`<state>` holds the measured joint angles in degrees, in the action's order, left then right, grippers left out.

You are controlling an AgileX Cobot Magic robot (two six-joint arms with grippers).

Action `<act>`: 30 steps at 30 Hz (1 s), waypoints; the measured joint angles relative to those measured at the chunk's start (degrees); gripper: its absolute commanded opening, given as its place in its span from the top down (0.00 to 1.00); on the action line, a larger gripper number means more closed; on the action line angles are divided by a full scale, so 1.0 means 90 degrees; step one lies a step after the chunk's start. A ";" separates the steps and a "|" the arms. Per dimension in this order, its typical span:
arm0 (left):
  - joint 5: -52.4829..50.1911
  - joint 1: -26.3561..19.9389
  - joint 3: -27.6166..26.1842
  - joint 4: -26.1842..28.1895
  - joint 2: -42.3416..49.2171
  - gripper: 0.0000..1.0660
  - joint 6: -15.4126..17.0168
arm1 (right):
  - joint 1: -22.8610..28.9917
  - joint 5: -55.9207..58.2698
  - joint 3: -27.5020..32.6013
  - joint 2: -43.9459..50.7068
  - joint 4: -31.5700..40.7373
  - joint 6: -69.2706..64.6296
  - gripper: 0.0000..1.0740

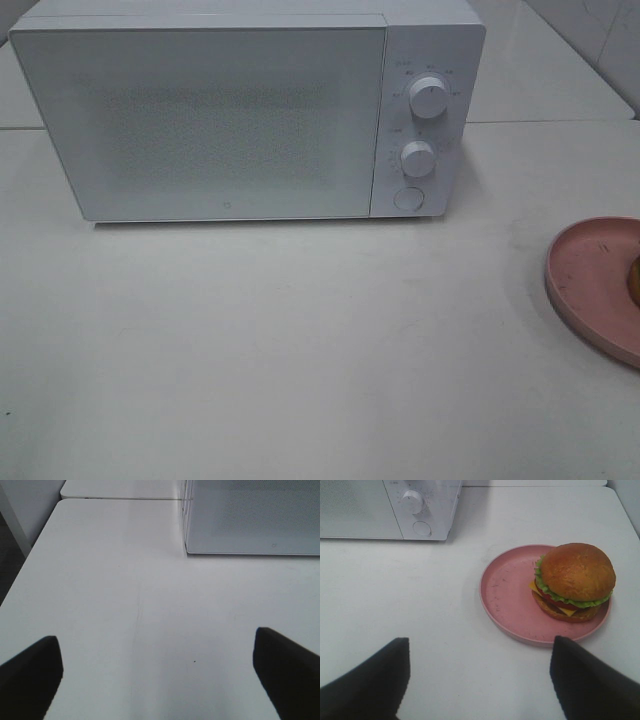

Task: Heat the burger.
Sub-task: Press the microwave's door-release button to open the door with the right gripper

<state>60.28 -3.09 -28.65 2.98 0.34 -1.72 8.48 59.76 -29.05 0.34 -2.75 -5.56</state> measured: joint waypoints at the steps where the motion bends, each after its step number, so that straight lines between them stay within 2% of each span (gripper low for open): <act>1: 0.0000 0.0000 0.0000 0.0000 0.0000 0.08 0.0000 | 0.0000 0.0000 0.0000 0.0000 0.0000 0.0000 0.30; 26: 0.0000 0.0000 0.0000 0.0000 0.0000 0.08 0.0000 | 0.0000 -0.0204 -0.0083 -0.0013 0.0000 -0.0006 0.30; 30: 0.0000 0.0000 0.0000 0.0000 0.0000 0.08 0.0000 | 0.0000 -0.0261 -0.0083 -0.0382 0.0000 -0.0006 0.30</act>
<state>60.28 -3.09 -28.65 2.98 0.34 -1.72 8.48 57.41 -29.79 -3.09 -2.75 -5.61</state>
